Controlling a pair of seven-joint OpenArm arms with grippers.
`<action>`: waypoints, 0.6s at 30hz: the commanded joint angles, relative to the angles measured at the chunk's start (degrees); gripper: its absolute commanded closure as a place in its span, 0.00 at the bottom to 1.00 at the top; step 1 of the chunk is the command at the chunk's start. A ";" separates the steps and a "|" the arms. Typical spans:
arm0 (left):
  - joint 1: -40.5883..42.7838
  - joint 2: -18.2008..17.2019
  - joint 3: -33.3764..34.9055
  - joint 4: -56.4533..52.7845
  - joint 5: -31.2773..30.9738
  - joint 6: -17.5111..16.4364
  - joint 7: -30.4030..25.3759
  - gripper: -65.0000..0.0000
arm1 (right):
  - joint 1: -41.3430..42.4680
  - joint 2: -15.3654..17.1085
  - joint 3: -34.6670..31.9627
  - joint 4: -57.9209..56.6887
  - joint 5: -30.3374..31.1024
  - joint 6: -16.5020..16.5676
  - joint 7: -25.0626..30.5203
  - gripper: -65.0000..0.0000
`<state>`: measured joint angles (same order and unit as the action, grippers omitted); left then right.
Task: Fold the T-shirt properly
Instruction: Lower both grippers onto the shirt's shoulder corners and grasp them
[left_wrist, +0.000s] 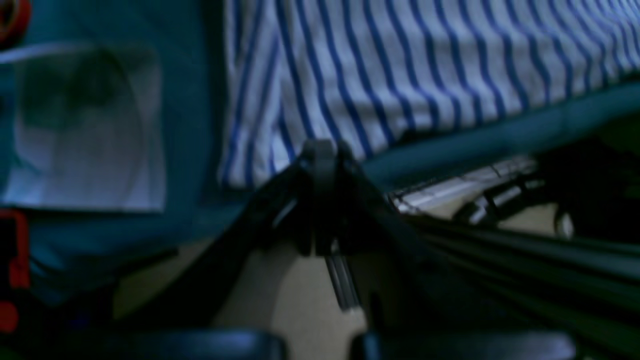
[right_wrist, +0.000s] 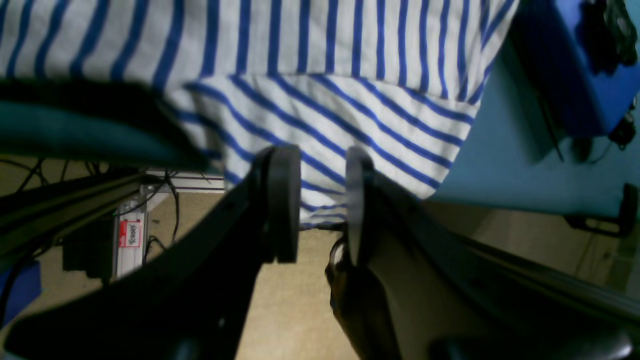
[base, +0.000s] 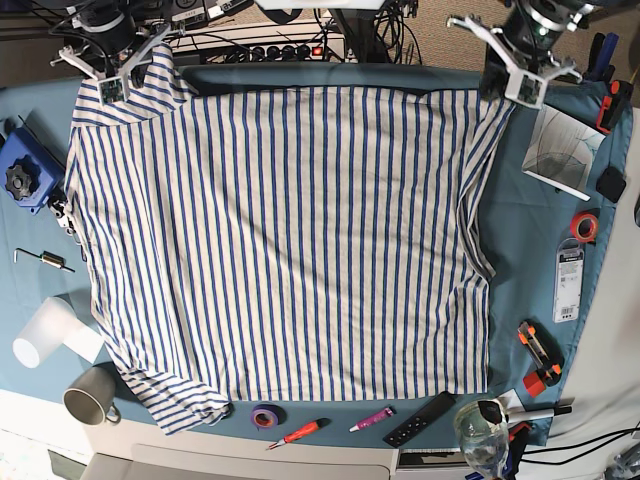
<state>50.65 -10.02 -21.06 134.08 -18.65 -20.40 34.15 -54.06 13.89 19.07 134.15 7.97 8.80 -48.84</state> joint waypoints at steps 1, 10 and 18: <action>-0.22 -0.33 -0.13 0.92 -0.37 0.00 -1.22 1.00 | 0.00 0.24 0.39 0.85 -0.09 -0.26 0.96 0.75; -5.03 -0.33 -0.13 0.92 -0.35 -0.04 -1.90 0.82 | 4.42 0.24 0.39 0.85 -3.48 -0.26 1.07 0.75; -6.73 -0.33 -0.13 0.92 -0.39 -0.13 -2.67 0.73 | 5.64 0.22 0.39 0.85 -8.07 -0.26 2.84 0.62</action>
<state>43.77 -10.04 -21.06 134.08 -18.63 -20.43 32.88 -47.97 13.78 19.07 134.15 0.21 8.99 -47.33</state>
